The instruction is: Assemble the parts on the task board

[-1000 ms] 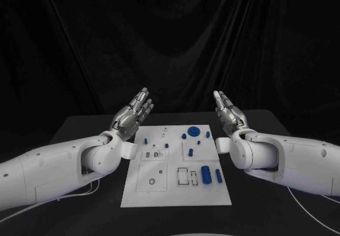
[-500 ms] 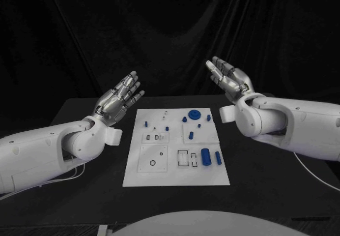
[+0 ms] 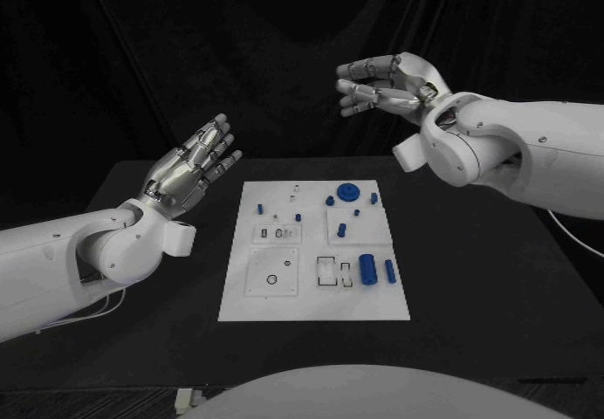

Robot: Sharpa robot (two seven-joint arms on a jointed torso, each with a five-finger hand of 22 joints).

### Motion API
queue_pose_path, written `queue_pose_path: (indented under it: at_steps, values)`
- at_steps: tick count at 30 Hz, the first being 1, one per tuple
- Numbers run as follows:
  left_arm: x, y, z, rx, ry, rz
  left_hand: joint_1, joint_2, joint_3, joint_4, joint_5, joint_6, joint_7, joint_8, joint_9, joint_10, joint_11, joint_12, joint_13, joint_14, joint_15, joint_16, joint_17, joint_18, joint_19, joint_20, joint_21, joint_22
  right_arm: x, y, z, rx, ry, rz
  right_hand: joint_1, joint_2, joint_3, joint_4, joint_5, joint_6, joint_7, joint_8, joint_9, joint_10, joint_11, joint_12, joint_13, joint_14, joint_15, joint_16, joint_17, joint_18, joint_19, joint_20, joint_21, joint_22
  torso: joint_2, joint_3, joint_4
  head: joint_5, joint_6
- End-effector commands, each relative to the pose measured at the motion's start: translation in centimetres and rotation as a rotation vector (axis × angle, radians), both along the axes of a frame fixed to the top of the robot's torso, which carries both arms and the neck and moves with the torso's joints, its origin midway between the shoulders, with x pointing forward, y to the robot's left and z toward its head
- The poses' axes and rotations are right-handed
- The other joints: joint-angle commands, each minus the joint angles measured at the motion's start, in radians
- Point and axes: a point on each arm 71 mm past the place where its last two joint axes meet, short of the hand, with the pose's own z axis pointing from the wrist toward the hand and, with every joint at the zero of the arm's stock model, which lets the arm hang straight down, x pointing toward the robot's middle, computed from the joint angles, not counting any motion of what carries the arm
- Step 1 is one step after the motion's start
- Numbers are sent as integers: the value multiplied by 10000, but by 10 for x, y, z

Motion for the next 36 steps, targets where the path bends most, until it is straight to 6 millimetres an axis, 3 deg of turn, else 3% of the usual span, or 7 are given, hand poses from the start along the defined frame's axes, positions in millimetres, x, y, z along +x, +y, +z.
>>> queue_pose_path:
  at_steps: [1,5,8,13,22,27,36]
  values:
    - [-2,-1,10,-594,-945,-212,177,-3,585,64,224,20,-37,95,64,-5,105,97,-22,43,110,-96,-71,-158,62,1,-54,-116,6,13,-7,-4531,-1352,1157,440,105,211,-105,-834,693,-46,272,200,848,2,162,161,2071,-740,709,500,-16,1744,-668,762,377,201,-21,81,-103,72]
    - [-2,-2,10,-624,-887,-336,251,36,631,60,281,13,1,91,62,-26,-20,78,-28,43,187,-96,-71,-172,74,78,-42,-107,16,23,-15,-7286,-3119,1529,514,-198,573,-47,-1986,1534,-295,344,234,2373,-282,9,194,4415,-1515,1614,1293,-49,3644,-1480,1613,830,274,-29,90,-62,164]
    - [-2,-2,10,-654,-868,-407,294,49,657,52,326,12,5,90,62,-27,-50,81,-28,43,218,-96,-71,-164,84,127,-33,-100,21,31,-24,-8997,-4275,1822,313,-497,706,156,-2699,1882,-530,374,277,3148,-334,-155,181,5117,-1700,2123,1748,-46,4198,-1668,2040,1113,325,-45,112,-85,232]
    - [-1,-2,10,-661,-835,-467,340,56,684,38,394,5,11,88,61,-30,-59,80,-28,43,244,-96,-71,-153,85,165,-32,-100,26,41,-44,-10962,-5431,2342,834,-794,1508,122,-2308,2990,-803,385,610,4657,-742,-1082,180,6108,-2175,5353,5329,-356,5034,-2086,4812,3950,361,-167,108,-9,303]
    - [-1,-2,9,-690,-793,-557,458,57,749,-2,517,15,97,91,63,-31,-72,87,-26,43,306,-96,-71,-129,94,253,-23,-94,29,45,-70,-12309,-5655,2589,841,-1350,2008,219,-2664,3137,-875,-85,894,5137,-931,-2219,234,6463,-2297,8049,8881,-731,5150,-2260,8173,8095,286,-221,180,-97,244]
    - [-1,-3,9,-697,-742,-625,503,66,781,-15,564,30,123,94,66,-26,-61,97,-23,43,329,-96,-71,-119,98,286,-20,-91,32,43,-85,-12774,-5209,2644,746,-1399,2093,283,-2721,3318,-799,-87,978,5475,-953,-2193,325,6484,-2308,8207,9098,-757,5095,-2263,8472,8487,241,-248,248,-40,98]
    - [1,-2,7,-674,-650,-707,670,63,902,-84,716,37,151,96,68,-20,-17,115,-19,43,491,-96,-71,-94,120,465,1,-77,33,39,-107,-12985,-4778,2682,725,-1465,2148,288,-2685,3362,-644,-131,1025,5505,-885,-2260,362,6511,-2291,8280,9207,-795,5108,-2264,8694,8799,263,-212,165,-68,-14]
